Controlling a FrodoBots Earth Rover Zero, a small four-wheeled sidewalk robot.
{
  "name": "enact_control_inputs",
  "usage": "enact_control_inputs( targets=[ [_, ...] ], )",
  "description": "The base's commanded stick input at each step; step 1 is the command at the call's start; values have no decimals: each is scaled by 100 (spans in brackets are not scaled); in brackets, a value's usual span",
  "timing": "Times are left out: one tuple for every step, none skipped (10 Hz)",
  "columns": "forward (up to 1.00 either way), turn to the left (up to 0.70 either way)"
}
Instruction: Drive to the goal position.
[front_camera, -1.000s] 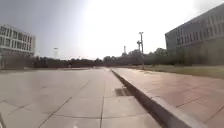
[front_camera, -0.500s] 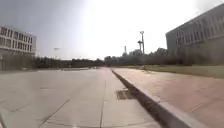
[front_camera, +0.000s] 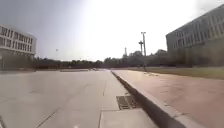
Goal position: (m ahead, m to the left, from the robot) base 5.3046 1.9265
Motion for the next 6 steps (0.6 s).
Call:
enact_control_inputs(
  targets=[
    [70,-1],
    [70,-1],
    [70,-1],
    [70,-1],
    [70,-1],
    [70,-1]
  ],
)
